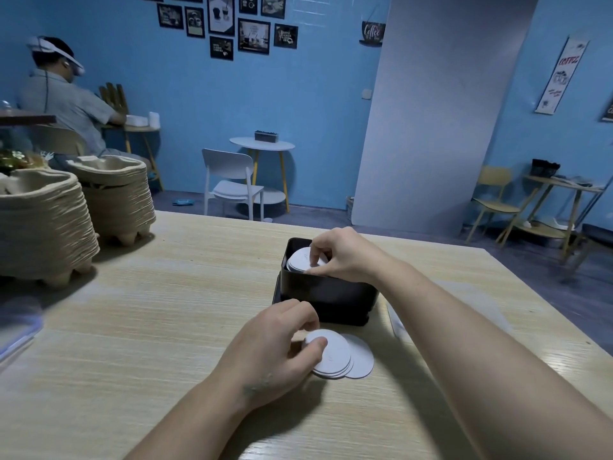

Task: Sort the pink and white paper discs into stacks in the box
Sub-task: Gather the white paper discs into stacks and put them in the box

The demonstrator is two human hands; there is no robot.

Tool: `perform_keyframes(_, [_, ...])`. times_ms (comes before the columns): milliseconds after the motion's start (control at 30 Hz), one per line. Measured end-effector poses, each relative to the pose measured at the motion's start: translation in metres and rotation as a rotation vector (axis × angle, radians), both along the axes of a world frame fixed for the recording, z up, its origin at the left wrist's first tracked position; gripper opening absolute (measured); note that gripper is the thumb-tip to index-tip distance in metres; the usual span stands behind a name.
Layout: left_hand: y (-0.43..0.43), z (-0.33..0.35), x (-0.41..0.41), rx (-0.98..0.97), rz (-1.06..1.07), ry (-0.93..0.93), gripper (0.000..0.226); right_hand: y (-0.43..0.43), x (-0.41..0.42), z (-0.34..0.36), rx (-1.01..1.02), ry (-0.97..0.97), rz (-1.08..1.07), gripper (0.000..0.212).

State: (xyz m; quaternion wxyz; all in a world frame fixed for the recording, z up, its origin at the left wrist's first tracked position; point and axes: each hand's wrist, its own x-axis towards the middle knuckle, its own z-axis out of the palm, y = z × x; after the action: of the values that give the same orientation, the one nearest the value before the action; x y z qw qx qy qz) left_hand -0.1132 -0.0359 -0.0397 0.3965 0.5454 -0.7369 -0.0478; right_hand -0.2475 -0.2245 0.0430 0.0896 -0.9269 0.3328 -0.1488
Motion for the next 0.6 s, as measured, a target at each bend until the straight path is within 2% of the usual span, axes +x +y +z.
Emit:
perform_keyframes(300, [-0.001,-0.001,-0.001,0.01,-0.022,0.01,0.015,-0.007,-0.01,-0.002,-0.002,-0.031,0.077,0.019])
perform_keyframes(467, [-0.001,-0.002,0.0,0.019,-0.045,0.035,0.011,0.012,-0.03,0.005,0.001,-0.231,0.055,0.011])
perform_keyframes(600, [-0.001,-0.002,0.001,0.015,-0.043,0.038,0.01,0.048,-0.059,0.001,-0.054,-0.388,0.16,0.007])
